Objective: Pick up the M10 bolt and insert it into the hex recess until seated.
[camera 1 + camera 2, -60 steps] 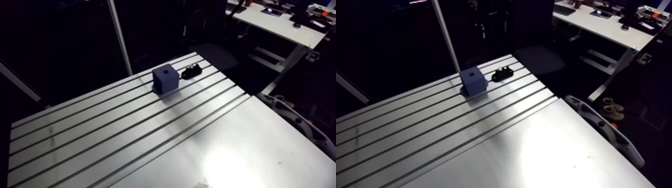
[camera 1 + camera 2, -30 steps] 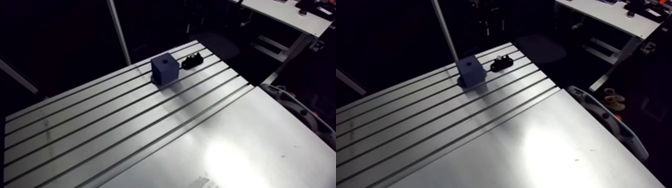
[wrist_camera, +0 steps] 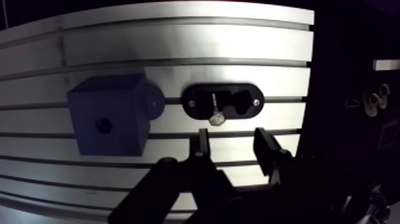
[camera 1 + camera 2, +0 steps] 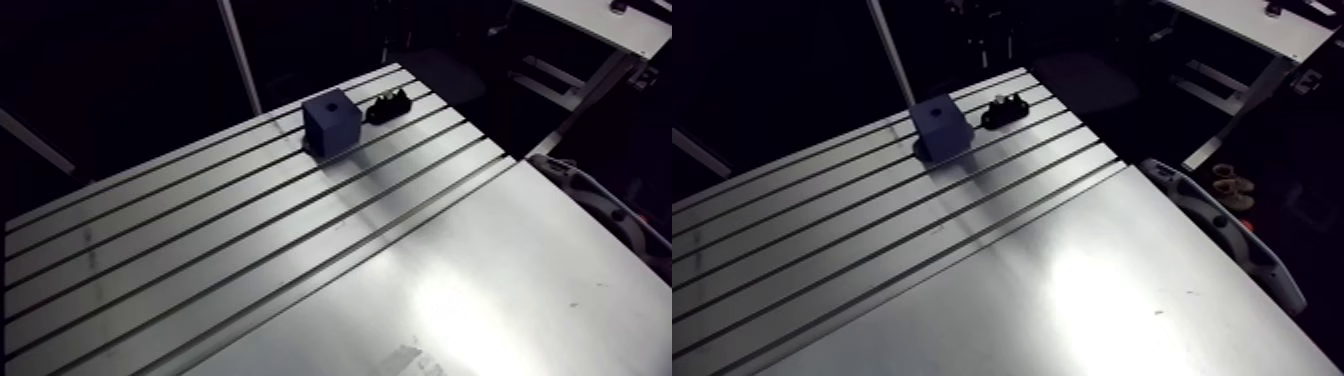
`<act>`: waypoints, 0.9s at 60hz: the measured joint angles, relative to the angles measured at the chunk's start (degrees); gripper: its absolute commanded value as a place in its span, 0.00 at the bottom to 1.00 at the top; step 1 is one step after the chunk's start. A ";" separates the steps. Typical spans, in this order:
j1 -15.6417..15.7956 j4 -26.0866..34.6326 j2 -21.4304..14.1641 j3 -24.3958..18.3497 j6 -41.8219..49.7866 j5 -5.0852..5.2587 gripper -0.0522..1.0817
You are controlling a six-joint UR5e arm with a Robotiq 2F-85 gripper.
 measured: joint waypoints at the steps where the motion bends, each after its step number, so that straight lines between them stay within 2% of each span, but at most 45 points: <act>1: 0.01 0.00 0.02 0.04 0.01 -0.06 0.51; 17: 0.15 0.02 0.78 0.26 0.07 -0.53 0.52; 54: 0.20 -0.43 1.88 0.72 0.36 -0.54 0.53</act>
